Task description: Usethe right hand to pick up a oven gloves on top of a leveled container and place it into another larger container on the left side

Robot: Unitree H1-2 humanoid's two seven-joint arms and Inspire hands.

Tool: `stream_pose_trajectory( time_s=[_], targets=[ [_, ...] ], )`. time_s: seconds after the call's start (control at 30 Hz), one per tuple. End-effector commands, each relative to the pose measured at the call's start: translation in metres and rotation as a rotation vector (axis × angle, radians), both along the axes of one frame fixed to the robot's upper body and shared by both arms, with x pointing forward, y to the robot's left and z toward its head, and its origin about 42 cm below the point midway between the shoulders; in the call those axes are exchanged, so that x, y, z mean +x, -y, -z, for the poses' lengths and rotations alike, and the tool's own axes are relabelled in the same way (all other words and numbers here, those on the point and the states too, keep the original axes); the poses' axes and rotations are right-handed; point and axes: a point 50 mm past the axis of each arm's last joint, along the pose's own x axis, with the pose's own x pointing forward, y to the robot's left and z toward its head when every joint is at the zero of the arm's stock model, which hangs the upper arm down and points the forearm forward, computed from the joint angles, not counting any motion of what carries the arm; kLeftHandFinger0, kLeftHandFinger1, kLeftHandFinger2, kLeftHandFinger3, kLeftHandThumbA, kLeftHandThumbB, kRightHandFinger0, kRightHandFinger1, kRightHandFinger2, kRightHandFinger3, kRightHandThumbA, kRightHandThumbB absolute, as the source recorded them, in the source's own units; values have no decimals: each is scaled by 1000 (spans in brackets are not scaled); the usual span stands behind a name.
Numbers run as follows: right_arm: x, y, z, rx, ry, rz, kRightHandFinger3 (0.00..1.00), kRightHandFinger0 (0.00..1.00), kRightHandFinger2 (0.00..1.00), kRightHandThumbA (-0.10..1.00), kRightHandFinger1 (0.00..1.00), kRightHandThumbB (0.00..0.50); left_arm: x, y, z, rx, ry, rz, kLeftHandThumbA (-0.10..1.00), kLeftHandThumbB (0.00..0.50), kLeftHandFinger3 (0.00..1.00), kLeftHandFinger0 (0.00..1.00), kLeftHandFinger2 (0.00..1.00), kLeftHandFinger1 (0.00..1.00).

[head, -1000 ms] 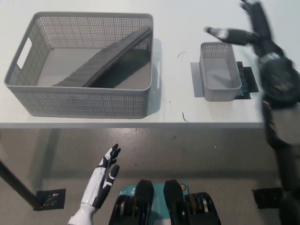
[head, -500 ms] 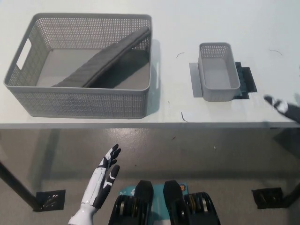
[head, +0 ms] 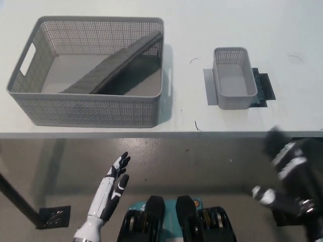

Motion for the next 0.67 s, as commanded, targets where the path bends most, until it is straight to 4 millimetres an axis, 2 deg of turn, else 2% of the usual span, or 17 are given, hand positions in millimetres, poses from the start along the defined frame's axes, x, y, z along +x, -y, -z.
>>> stream_pose_trajectory(
  time_s=[0.0,0.07,0.13,0.33,0.43,0.63],
  targets=[
    [8,-12,12,70,31,-141,1000,1000,1000,1000,1000,253,9,0,-14,-33,75,6,1000,126,1000,1000,1000,1000],
    [11,-11,24,42,-4,-138,1000,1000,1000,1000,1000,221,8,1,-14,-33,73,9,1000,139,1000,1000,1000,1000],
    [11,-9,31,32,-28,-146,1000,1000,1000,1000,1000,215,8,1,-13,-36,72,8,1000,142,1000,1000,1000,1000],
    [19,-8,34,0,-51,-145,1000,1000,1000,1000,1000,204,8,2,-15,-30,80,5,1000,129,1000,1000,1000,1000],
    [19,-6,34,-8,-59,-138,1000,1000,1000,1000,1000,179,6,3,-15,-26,82,6,1000,109,1000,1000,1000,1000],
    [22,-5,33,-21,-51,-128,1000,1000,1000,1000,1000,186,7,3,-15,-26,83,6,1000,105,1000,1000,1000,1000]
  ],
)
